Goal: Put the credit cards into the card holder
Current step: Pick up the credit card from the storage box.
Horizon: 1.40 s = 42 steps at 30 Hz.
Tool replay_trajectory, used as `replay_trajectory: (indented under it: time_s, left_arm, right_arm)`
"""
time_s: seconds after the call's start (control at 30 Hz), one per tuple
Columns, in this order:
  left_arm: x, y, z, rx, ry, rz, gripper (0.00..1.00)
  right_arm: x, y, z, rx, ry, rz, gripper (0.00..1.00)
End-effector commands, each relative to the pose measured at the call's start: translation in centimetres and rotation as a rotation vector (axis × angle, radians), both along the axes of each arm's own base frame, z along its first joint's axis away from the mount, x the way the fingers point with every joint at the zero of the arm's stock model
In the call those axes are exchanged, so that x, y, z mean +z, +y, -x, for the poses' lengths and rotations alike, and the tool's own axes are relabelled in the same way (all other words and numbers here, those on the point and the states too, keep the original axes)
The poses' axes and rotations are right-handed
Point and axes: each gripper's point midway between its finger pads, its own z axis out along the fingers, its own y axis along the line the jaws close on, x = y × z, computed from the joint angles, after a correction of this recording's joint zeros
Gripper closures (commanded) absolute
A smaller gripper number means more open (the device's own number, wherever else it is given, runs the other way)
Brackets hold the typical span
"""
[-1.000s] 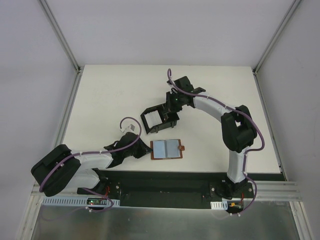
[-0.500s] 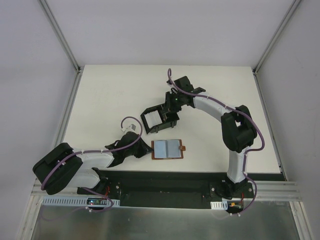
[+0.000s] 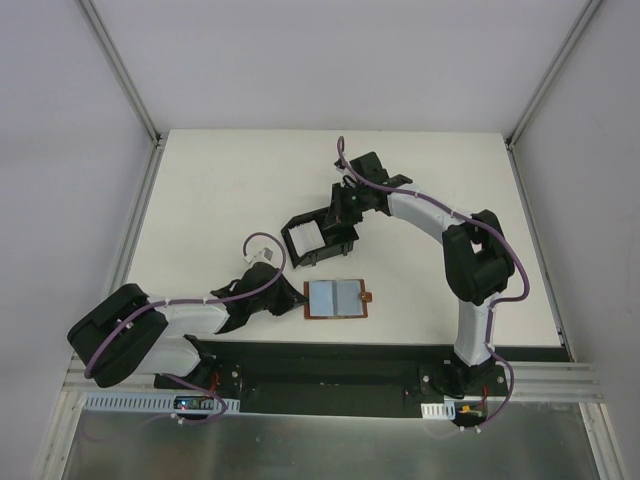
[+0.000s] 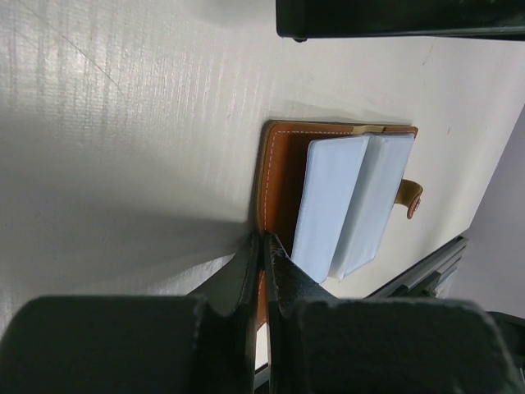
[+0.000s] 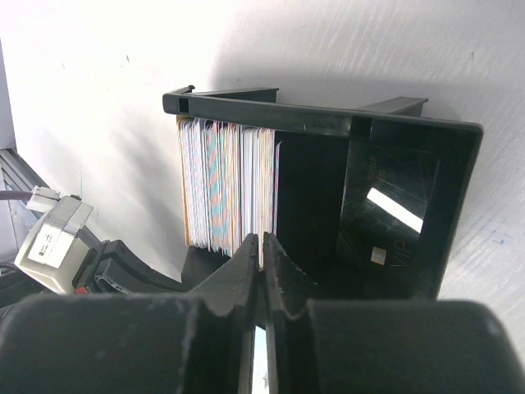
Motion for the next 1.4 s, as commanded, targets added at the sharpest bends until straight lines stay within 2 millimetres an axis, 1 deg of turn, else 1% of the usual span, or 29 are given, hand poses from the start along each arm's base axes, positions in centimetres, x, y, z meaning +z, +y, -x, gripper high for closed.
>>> replay_trajectory:
  time_s: [0.0, 0.03, 0.07, 0.2, 0.3, 0.43, 0.6, 0.8, 0.9, 1.0, 1.17, 1.37]
  left_arm:
    - [-3.3, 2.3, 2.3, -0.033, 0.099, -0.132, 1.0]
    - [-3.3, 2.3, 2.3, -0.034, 0.1, -0.131, 1.0]
    - [-3.3, 2.3, 2.3, -0.033, 0.098, -0.131, 1.0]
    - [-3.2, 2.4, 2.2, -0.029, 0.095, -0.128, 1.0]
    - [-3.2, 2.5, 2.2, -0.024, 0.093, -0.13, 1.0]
    - [-3.3, 2.6, 2.3, -0.022, 0.095, -0.134, 1.0]
    - [-3.3, 2.7, 2.3, -0.023, 0.099, -0.134, 1.0]
    - [-3.5, 2.8, 2.4, -0.021, 0.104, -0.136, 1.0]
    - [-3.3, 2.7, 2.2, -0.023, 0.102, -0.133, 1.0]
    - [-3.4, 2.7, 2.2, -0.024, 0.102, -0.134, 1.0]
    - [-3.3, 2.7, 2.2, -0.023, 0.101, -0.132, 1.0]
    - [-3.3, 2.7, 2.2, -0.022, 0.101, -0.13, 1.0]
  right_arm:
    - [2.7, 0.2, -0.4, 0.0, -0.057, -0.05, 0.83]
    - [2.6, 0.1, -0.5, -0.004, -0.06, -0.046, 0.7]
    - [2.4, 0.1, -0.5, -0.003, -0.056, -0.042, 0.61]
    - [1.6, 0.7, -0.5, 0.013, -0.03, -0.038, 0.48]
    - [0.8, 1.4, -0.4, 0.033, -0.016, -0.032, 0.44]
    - [-0.2, 2.3, -0.4, 0.049, 0.0, -0.02, 0.43]
    - [-1.4, 3.0, -0.4, 0.062, 0.015, 0.007, 0.42]
    - [-2.7, 3.6, 0.8, 0.109, 0.056, 0.048, 0.4]
    - [-1.9, 3.9, 1.0, 0.114, 0.045, 0.029, 0.45]
    - [-0.8, 3.8, 1.0, 0.106, 0.015, 0.014, 0.55]
    - [0.6, 3.7, 1.1, 0.102, -0.006, -0.004, 0.59]
    - [1.3, 3.5, 1.2, 0.096, -0.018, -0.012, 0.61]
